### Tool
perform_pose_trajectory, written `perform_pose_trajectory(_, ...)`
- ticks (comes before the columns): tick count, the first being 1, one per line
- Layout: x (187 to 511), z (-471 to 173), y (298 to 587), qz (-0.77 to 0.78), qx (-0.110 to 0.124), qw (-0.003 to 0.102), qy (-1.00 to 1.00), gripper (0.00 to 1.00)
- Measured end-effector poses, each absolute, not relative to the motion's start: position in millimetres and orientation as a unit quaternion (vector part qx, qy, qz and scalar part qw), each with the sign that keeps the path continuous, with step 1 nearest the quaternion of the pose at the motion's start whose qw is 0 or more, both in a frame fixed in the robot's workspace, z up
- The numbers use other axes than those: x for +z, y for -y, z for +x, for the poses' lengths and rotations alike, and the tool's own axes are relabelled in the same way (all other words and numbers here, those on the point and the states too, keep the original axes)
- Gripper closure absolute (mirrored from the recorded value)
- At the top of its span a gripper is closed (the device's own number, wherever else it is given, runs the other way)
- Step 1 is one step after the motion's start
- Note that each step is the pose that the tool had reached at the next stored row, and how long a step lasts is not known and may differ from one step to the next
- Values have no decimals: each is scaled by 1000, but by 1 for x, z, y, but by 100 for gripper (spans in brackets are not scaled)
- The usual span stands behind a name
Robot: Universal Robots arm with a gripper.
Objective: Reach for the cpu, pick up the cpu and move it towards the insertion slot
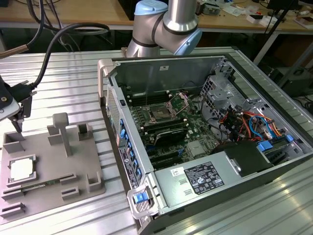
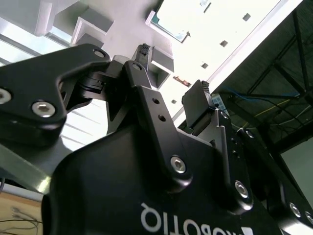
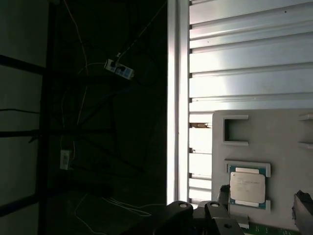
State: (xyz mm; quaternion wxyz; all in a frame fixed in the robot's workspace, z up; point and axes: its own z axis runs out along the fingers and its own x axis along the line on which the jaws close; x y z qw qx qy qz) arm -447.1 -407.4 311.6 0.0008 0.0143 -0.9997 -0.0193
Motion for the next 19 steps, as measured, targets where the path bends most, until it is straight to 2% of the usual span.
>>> perform_pose_trajectory(19,268,-447,423,14,-19,1,1000,44)
